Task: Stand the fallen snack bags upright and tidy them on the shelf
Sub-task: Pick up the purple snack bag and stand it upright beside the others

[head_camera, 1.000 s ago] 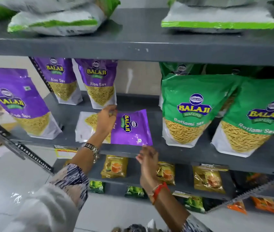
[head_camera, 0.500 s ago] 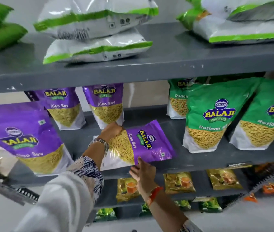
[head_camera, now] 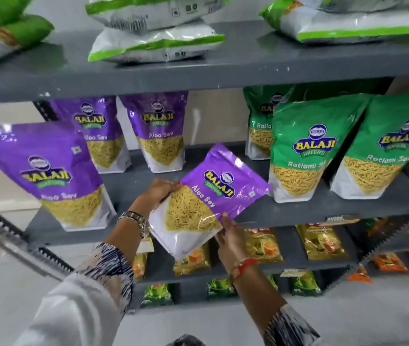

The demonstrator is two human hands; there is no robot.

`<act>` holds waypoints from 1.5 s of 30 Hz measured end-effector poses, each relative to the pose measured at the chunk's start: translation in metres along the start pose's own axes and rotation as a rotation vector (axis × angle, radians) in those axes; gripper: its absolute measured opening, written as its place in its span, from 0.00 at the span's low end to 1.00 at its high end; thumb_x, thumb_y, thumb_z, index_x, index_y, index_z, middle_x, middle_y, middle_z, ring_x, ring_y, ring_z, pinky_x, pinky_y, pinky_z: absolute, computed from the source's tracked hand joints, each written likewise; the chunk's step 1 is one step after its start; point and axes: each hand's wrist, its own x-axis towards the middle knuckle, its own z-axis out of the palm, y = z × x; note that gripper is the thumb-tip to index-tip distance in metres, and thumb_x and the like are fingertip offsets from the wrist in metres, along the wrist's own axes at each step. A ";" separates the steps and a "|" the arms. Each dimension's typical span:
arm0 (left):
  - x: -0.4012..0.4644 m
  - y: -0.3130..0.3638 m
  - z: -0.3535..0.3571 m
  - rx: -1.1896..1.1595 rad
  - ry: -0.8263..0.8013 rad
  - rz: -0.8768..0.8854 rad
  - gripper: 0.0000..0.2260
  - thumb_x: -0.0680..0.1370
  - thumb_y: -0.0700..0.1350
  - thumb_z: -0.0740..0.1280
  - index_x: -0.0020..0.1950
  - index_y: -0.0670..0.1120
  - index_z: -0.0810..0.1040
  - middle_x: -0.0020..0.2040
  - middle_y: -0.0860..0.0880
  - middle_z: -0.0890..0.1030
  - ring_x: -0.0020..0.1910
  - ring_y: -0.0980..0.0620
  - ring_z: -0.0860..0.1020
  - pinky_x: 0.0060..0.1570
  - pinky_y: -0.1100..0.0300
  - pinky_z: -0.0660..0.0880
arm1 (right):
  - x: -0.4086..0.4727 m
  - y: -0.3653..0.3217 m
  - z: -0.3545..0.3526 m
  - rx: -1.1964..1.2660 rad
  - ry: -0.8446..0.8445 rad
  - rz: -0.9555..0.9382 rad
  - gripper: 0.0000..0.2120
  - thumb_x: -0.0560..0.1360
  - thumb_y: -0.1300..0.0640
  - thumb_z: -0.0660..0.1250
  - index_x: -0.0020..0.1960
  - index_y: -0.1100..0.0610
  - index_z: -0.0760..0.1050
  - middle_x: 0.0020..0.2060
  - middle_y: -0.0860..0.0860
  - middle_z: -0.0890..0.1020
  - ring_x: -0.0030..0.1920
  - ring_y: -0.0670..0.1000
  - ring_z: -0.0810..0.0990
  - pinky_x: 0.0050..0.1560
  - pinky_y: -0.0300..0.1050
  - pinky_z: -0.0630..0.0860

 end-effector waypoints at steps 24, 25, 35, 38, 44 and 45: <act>-0.199 0.141 0.088 -0.582 0.300 0.519 0.13 0.76 0.36 0.60 0.34 0.48 0.75 0.23 0.58 0.79 0.26 0.60 0.74 0.29 0.66 0.70 | -0.138 -0.192 -0.055 0.150 -0.364 -0.964 0.08 0.74 0.64 0.66 0.40 0.53 0.72 0.28 0.43 0.83 0.32 0.39 0.79 0.39 0.32 0.76; -0.203 0.152 0.087 -0.601 0.304 0.545 0.14 0.76 0.36 0.60 0.32 0.49 0.76 0.23 0.58 0.78 0.26 0.61 0.74 0.29 0.66 0.71 | -0.144 -0.200 -0.050 0.167 -0.395 -0.987 0.08 0.74 0.64 0.66 0.40 0.54 0.73 0.28 0.44 0.84 0.32 0.39 0.80 0.38 0.32 0.76; -0.224 0.194 0.079 -0.682 0.369 0.699 0.08 0.76 0.38 0.63 0.37 0.43 0.77 0.24 0.56 0.80 0.26 0.61 0.77 0.26 0.68 0.73 | -0.175 -0.239 -0.025 0.224 -0.527 -1.057 0.04 0.74 0.63 0.66 0.42 0.56 0.74 0.29 0.46 0.84 0.31 0.42 0.80 0.35 0.35 0.78; -0.223 0.187 0.081 -0.697 0.371 0.683 0.07 0.76 0.38 0.63 0.38 0.43 0.76 0.24 0.55 0.81 0.25 0.61 0.77 0.26 0.68 0.74 | -0.170 -0.232 -0.027 0.230 -0.533 -1.031 0.05 0.75 0.64 0.65 0.41 0.57 0.74 0.30 0.46 0.85 0.32 0.42 0.81 0.38 0.35 0.79; -0.201 0.136 0.079 -0.624 0.420 0.583 0.07 0.75 0.42 0.64 0.37 0.46 0.78 0.28 0.56 0.81 0.30 0.56 0.76 0.34 0.61 0.74 | -0.137 -0.197 -0.036 0.162 -0.523 -0.949 0.05 0.75 0.64 0.65 0.42 0.56 0.74 0.32 0.46 0.85 0.35 0.43 0.82 0.41 0.35 0.80; -0.196 0.125 0.078 -0.622 0.426 0.552 0.07 0.75 0.42 0.64 0.37 0.47 0.78 0.29 0.55 0.81 0.32 0.54 0.76 0.36 0.59 0.74 | -0.129 -0.188 -0.037 0.142 -0.514 -0.933 0.05 0.75 0.64 0.65 0.42 0.56 0.74 0.32 0.46 0.85 0.36 0.42 0.82 0.41 0.34 0.79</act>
